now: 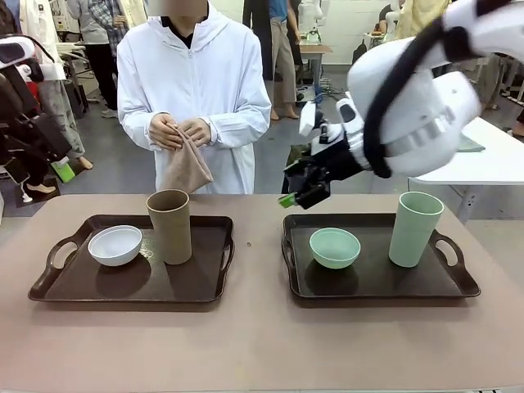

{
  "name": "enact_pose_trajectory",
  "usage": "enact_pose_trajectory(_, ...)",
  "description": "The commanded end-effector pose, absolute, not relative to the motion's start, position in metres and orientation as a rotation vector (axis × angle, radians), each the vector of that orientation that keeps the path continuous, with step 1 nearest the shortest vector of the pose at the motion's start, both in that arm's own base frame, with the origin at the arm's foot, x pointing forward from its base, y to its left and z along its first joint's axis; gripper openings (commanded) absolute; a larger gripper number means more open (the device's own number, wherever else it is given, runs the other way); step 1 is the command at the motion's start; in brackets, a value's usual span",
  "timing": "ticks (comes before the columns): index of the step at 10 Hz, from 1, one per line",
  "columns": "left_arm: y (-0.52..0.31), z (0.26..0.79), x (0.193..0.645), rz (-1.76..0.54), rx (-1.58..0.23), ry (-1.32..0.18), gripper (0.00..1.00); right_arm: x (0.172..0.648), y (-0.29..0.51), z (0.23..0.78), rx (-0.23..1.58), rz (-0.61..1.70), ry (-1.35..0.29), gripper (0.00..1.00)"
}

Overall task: Set up a tray with a mat and arrange the tableware.
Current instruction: Pick up the Picnic Bowl and Reusable plastic cup from the Handle tray in front of the human's position and hold them in the air.

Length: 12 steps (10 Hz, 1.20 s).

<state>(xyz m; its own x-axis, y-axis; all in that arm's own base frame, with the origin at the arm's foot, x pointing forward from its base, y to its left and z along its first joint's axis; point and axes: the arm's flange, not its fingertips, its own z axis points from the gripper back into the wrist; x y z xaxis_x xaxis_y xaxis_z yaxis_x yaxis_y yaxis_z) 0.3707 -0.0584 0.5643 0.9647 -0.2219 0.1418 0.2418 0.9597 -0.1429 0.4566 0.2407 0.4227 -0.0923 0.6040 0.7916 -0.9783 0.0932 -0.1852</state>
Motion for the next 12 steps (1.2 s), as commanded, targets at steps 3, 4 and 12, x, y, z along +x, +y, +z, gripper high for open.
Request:
enact_pose_trajectory(3,-0.059,0.51,0.411,-0.201,-0.097,-0.089,1.0,0.513,0.302,0.36,0.709,1.513,-0.764,1.0)
enact_pose_trajectory(4,-0.057,0.5,0.421,-0.215,-0.1,-0.109,1.0,0.517,0.315,0.351,0.717,1.514,-0.742,1.0)
enact_pose_trajectory(12,-0.053,0.48,0.439,-0.178,-0.11,-0.142,1.0,0.513,0.332,0.331,0.765,1.503,-0.73,1.0)
